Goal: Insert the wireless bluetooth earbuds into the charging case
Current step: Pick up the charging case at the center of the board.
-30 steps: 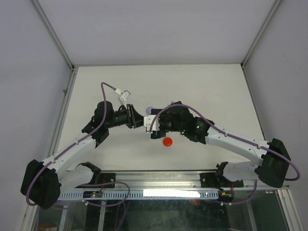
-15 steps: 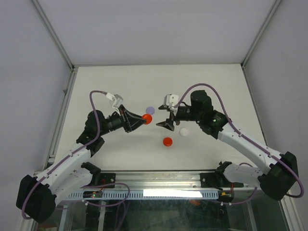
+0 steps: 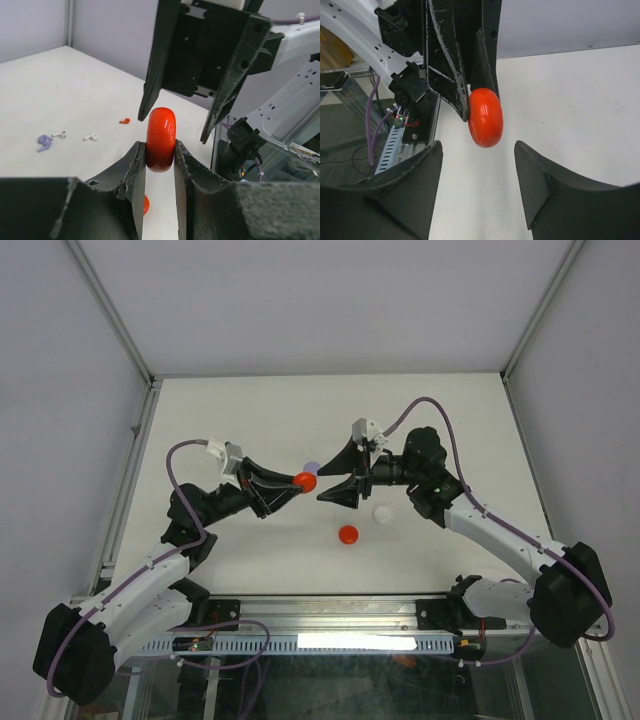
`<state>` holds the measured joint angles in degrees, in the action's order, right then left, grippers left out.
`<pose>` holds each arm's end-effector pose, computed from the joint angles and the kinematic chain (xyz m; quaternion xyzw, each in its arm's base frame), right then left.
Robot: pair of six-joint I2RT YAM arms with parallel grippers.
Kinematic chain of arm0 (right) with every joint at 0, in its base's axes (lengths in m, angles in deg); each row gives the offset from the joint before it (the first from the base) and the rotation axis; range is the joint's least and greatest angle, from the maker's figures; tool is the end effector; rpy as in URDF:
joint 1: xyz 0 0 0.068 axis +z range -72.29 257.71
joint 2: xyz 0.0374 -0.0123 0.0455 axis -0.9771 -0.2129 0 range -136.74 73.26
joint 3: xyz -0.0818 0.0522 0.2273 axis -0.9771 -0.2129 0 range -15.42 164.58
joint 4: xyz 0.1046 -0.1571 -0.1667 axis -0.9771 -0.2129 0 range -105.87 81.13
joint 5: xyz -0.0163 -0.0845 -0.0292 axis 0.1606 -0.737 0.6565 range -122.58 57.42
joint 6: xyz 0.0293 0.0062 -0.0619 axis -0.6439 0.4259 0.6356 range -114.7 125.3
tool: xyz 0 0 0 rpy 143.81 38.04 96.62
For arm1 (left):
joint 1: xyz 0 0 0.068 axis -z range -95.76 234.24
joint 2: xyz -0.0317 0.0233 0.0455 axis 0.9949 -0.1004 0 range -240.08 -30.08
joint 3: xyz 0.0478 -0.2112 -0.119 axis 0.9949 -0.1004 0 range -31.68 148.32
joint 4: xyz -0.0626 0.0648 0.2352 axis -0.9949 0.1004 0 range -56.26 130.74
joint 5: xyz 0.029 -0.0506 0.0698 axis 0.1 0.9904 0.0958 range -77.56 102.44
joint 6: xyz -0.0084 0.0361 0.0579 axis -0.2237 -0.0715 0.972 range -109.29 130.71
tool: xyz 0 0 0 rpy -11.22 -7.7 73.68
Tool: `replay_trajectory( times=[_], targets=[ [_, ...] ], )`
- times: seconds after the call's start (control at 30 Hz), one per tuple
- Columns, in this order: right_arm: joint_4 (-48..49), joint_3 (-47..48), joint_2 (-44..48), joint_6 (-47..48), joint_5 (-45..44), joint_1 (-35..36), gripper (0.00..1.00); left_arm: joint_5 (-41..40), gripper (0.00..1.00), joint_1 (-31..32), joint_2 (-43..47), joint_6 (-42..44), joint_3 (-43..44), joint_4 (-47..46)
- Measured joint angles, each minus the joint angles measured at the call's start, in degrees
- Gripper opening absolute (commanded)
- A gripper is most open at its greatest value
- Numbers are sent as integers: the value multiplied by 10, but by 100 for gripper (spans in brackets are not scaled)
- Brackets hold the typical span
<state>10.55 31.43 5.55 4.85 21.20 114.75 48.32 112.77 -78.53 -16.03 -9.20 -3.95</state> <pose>0.1944 0.2028 0.3030 -0.5002 0.5071 0.5067 0.4856 0.1746 -0.1320 0.2665 0.2483 0.5967 -0.5146 0.5635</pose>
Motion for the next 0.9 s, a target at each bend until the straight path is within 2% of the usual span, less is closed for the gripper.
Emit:
replay_trajectory(
  times=[0.27,0.6,0.9],
  targets=[
    [99,-10,-33,-100,4,0,53,26,2,0,-14,-12,-8,-99],
    [201,-13,-58,-189,23,0,43,47,7,0,-22,-16,-9,-136],
    [211,-13,-59,-205,47,0,14,54,13,0,-21,-19,-9,-136]
  ],
)
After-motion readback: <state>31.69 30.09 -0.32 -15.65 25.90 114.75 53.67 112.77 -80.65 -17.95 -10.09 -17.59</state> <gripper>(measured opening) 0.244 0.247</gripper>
